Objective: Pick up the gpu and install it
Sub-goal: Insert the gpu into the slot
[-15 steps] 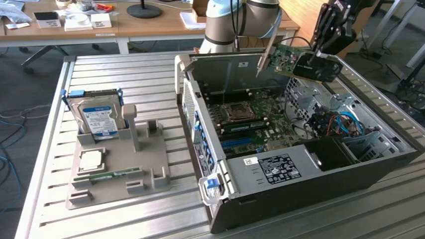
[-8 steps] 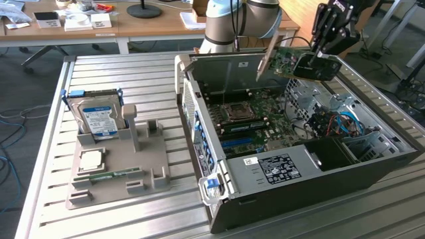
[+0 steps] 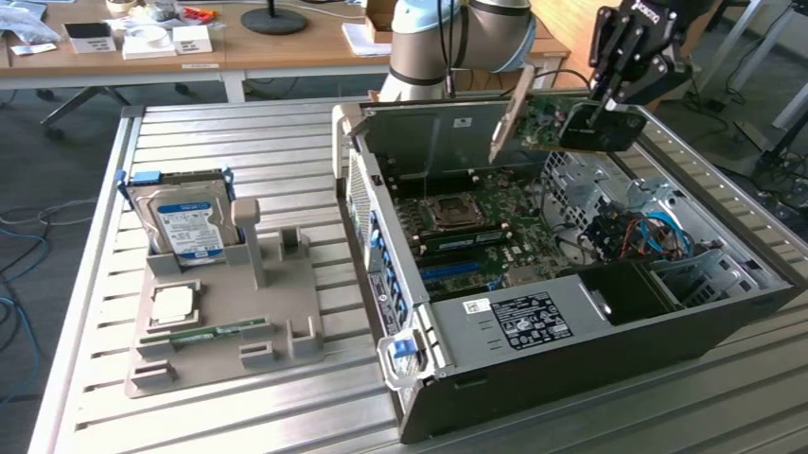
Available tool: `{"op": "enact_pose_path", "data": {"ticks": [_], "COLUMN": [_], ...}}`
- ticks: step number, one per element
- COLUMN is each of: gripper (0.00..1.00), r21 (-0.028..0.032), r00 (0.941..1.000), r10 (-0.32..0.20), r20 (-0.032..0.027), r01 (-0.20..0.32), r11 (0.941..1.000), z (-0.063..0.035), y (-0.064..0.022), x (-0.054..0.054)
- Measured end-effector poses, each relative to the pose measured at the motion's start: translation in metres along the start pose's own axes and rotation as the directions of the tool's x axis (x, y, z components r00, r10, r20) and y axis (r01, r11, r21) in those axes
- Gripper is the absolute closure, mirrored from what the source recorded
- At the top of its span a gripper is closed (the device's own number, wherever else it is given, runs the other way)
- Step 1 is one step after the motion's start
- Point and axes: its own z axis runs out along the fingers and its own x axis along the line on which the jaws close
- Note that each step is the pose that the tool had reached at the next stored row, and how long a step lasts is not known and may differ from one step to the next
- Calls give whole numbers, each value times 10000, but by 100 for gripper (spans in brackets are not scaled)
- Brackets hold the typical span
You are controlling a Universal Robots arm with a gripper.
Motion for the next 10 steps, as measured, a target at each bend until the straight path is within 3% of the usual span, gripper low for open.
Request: {"op": "enact_pose_path", "data": {"ticks": [6, 10], "gripper": [73, 73], "r21": [-22, -25], "r00": [9959, 9951], "r10": [-900, -990], "r20": [-47, -52], "r01": [900, 989], "r11": [9959, 9951], "z": [3, 3], "y": [0, 0], "x": [0, 0]}}
